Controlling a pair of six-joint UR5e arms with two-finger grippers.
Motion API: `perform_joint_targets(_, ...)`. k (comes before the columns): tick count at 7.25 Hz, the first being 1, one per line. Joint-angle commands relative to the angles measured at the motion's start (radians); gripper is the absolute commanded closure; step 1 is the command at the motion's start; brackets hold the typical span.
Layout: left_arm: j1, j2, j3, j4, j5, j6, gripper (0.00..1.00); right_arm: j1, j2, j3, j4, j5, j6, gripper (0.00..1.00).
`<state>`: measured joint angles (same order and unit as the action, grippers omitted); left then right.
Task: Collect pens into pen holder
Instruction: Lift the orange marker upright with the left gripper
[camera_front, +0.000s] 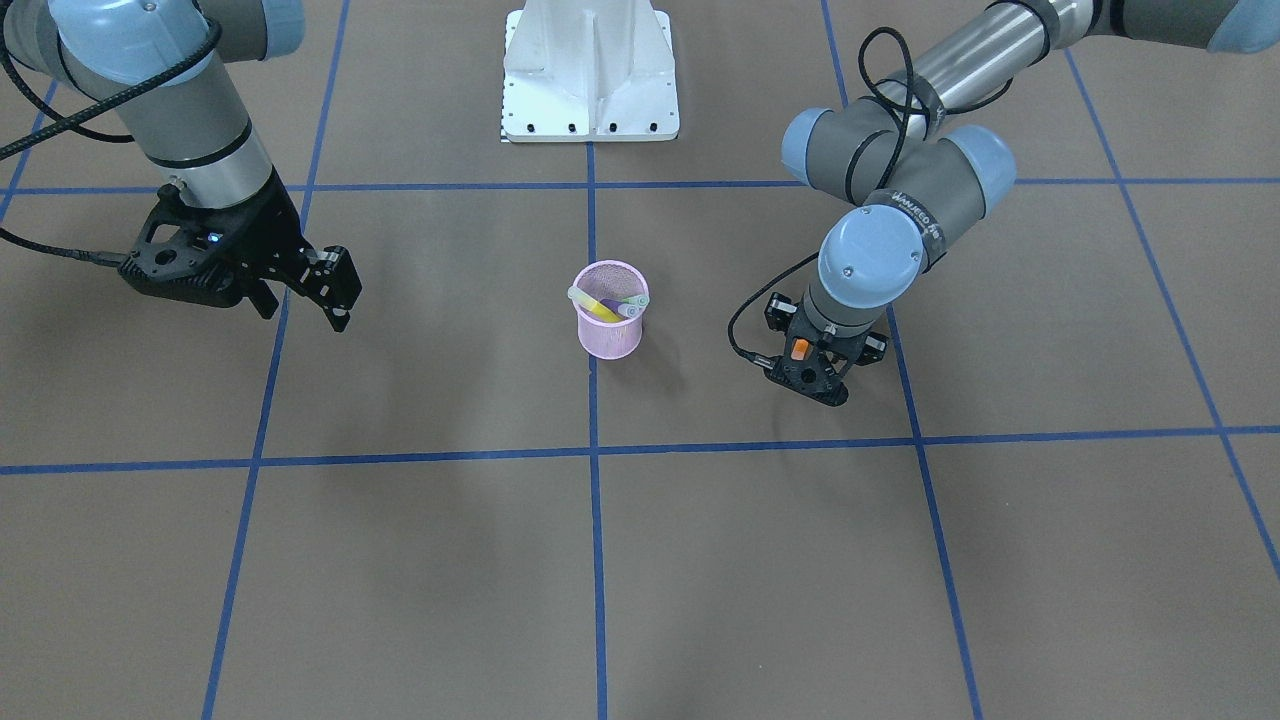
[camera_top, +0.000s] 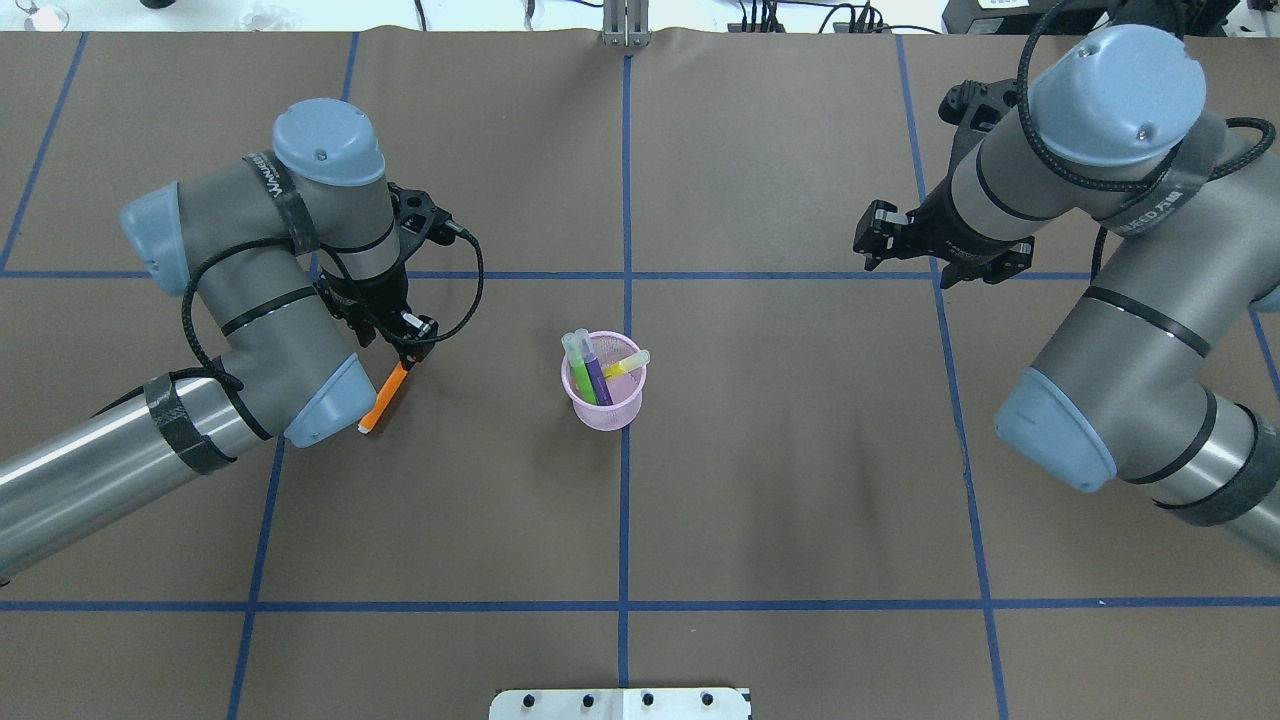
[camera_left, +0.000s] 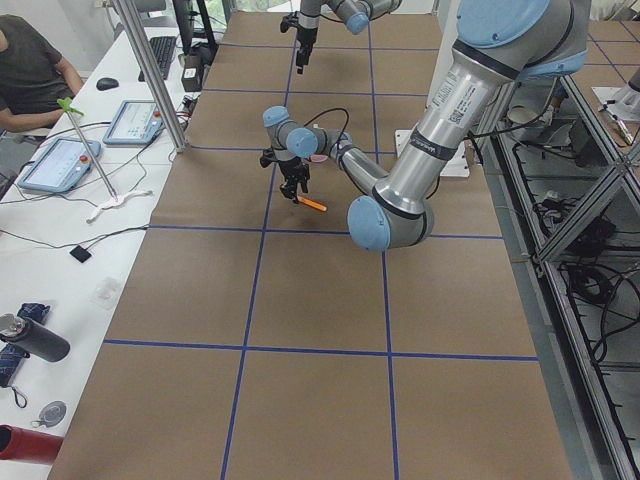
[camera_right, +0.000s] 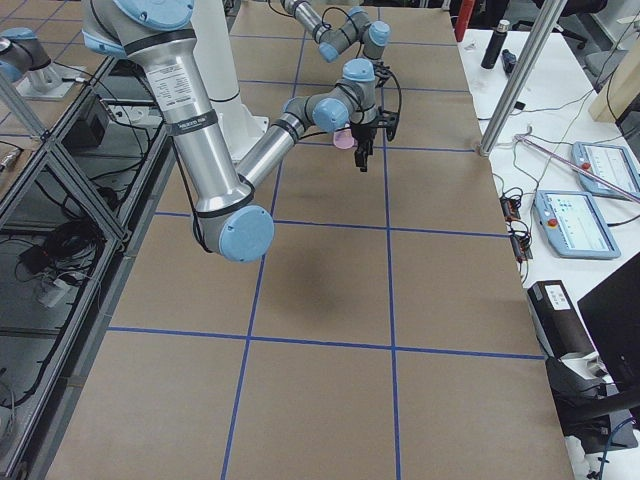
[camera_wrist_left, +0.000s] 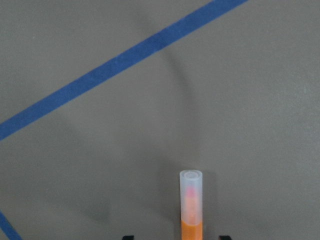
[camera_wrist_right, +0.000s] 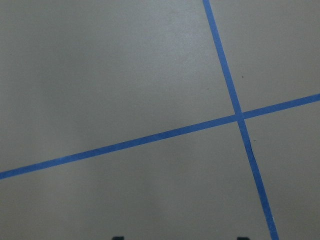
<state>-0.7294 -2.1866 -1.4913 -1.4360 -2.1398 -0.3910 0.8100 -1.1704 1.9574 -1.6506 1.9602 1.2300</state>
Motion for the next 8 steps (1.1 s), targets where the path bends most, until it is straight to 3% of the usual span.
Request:
perform_joint_targets(1,0.004,-0.009,0.017,-0.004,0.000,-0.003,0.39,0.005,-0.003,0.000,0.000,0.019,-0.003,0.19)
perform_joint_targets(8,0.011,-0.009,0.034,-0.018,0.000,-0.011,0.44,0.005,-0.008,-0.009,0.000,0.022,-0.010,0.19)
